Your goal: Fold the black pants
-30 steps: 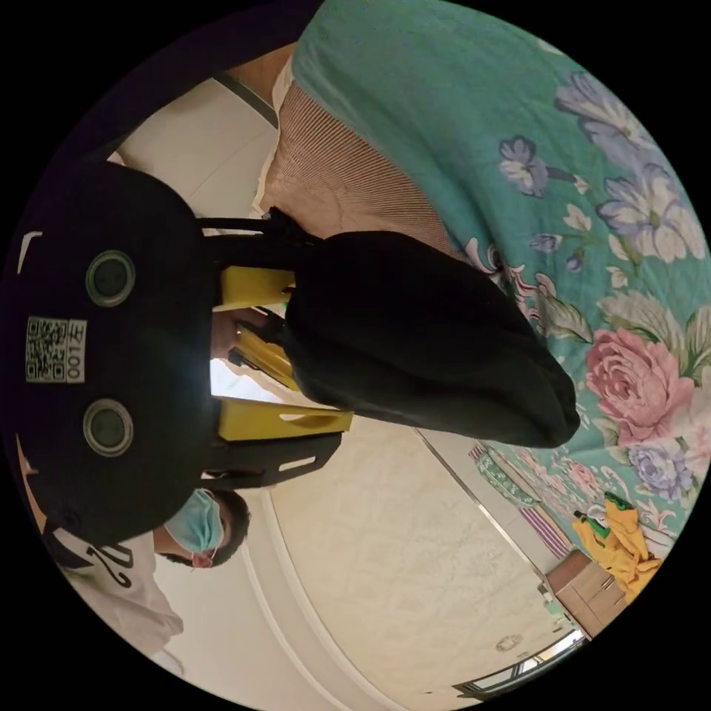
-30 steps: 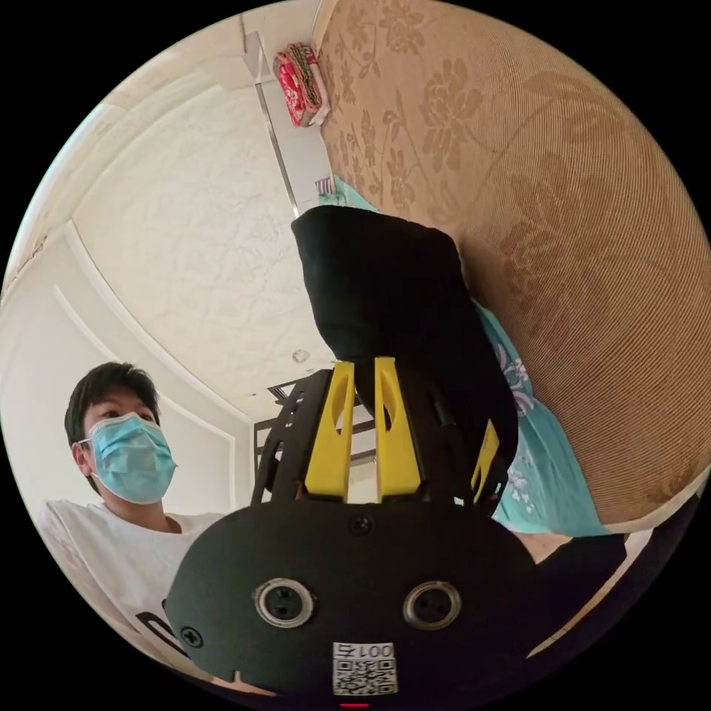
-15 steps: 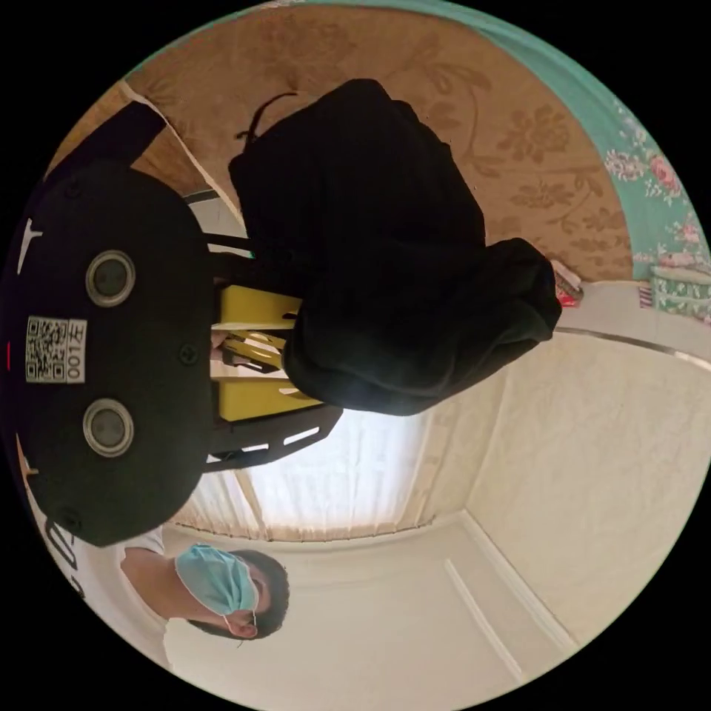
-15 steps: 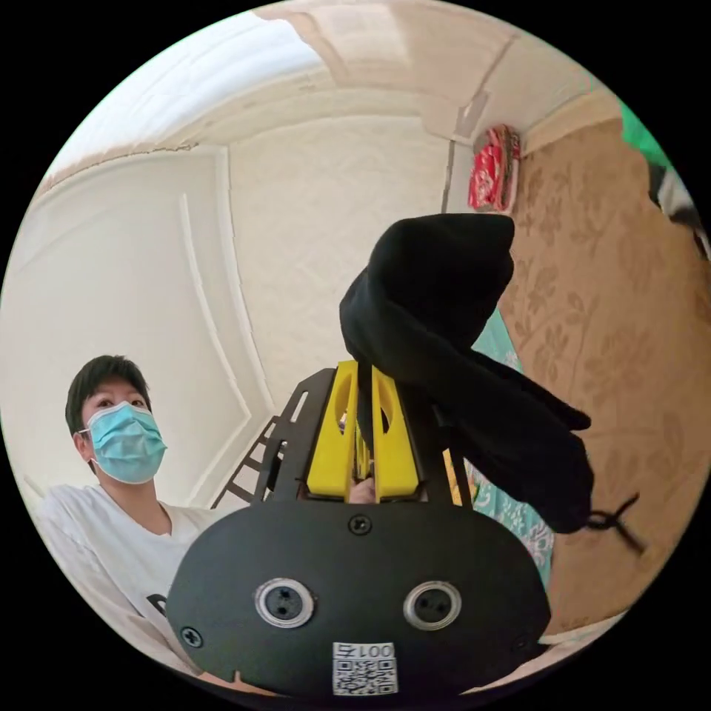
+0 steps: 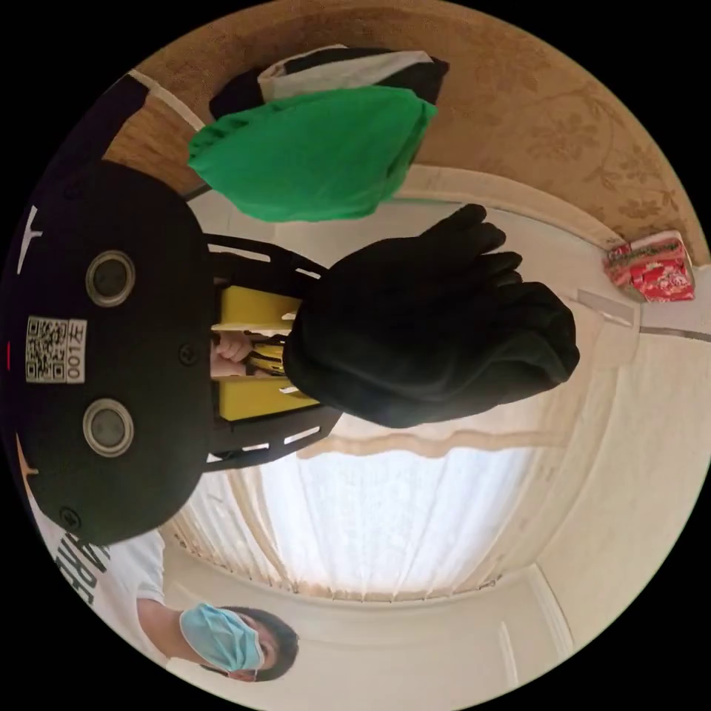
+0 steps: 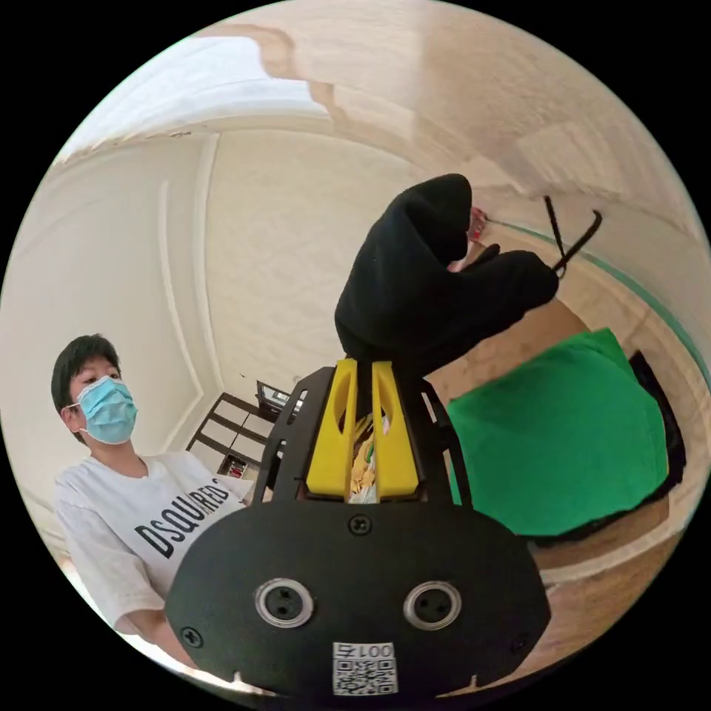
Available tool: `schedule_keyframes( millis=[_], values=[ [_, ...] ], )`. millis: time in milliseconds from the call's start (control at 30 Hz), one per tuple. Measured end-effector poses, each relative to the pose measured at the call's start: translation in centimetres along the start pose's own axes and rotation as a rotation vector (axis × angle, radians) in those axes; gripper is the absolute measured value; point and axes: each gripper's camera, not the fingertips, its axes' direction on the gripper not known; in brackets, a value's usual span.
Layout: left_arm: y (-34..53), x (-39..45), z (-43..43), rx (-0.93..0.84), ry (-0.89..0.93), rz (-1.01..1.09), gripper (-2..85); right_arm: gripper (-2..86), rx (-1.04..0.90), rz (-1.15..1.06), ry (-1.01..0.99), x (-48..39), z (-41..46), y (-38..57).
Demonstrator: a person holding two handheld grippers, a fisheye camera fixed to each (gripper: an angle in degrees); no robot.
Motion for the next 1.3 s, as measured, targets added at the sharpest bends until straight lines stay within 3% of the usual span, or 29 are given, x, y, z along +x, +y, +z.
schedule_keyframes(
  millis=[67, 133, 233, 433, 467, 567, 633, 667, 733, 767, 833, 1000, 1100, 1233, 1300],
  values=[
    [2.5, -5.1, 3.5, -0.023, -0.121, -0.121, 5.0, 0.7, -0.106, 0.253, 0.088, 6.8, -1.9, 2.6],
    [6.1, -10.2, 7.2, -0.055, -0.211, -0.245, 4.4, 0.6, -0.208, 0.370, 0.192, 9.4, -2.2, 4.5],
    [8.8, -11.9, 11.5, -0.077, -0.205, -0.209, 4.3, 0.5, -0.202, 0.366, 0.178, 8.4, -2.7, 5.9],
    [12.4, -12.7, 19.7, -0.255, -0.304, -0.219, 2.9, 0.3, -0.291, 0.335, 0.345, 3.9, -1.1, 6.7],
    [12.9, -12.1, 20.6, -0.296, -0.322, -0.178, 2.4, 0.3, -0.316, 0.320, 0.363, 3.2, -0.4, 6.5],
    [15.2, -6.7, 26.3, -0.474, -0.498, 0.208, -0.3, 0.2, -0.409, 0.282, 0.413, 1.6, 2.4, 6.7],
    [16.8, -2.8, 32.5, -0.555, -0.716, 0.575, -0.8, 0.2, -0.433, 0.255, 0.446, 0.6, 3.9, 7.0],
    [17.1, -2.2, 34.1, -0.560, -0.781, 0.658, -0.8, 0.2, -0.437, 0.247, 0.461, 0.0, 4.6, 7.3],
    [18.0, -3.1, 40.8, -0.551, -1.144, 0.902, -0.9, 0.3, -0.428, 0.247, 0.475, -1.0, 5.4, 7.7],
    [18.3, -4.2, 42.5, -0.566, -1.248, 0.935, -0.9, 0.3, -0.426, 0.259, 0.482, -1.6, 5.7, 8.0],
    [20.0, -10.0, 48.4, -0.793, -1.477, 0.899, -0.9, 0.3, -0.466, 0.273, 0.507, -2.9, 6.4, 8.5],
    [29.2, -14.4, 54.7, -0.807, -1.694, 1.210, -1.0, 0.4, -0.476, 0.114, 0.650, -10.0, 8.8, 8.6],
    [32.6, -15.0, 56.5, -0.762, -1.626, 1.177, -1.0, 0.4, -0.496, -0.107, 0.930, -13.0, 13.3, 8.1],
    [34.8, -14.8, 57.9, -0.801, -1.421, 0.982, -1.0, 0.4, -0.917, -0.234, 1.185, -9.0, 23.5, 11.5],
    [36.1, -15.2, 58.6, -0.803, -1.402, 0.955, -1.0, 0.4, -0.984, -0.310, 1.284, -7.9, 26.7, 14.5]
  ],
)
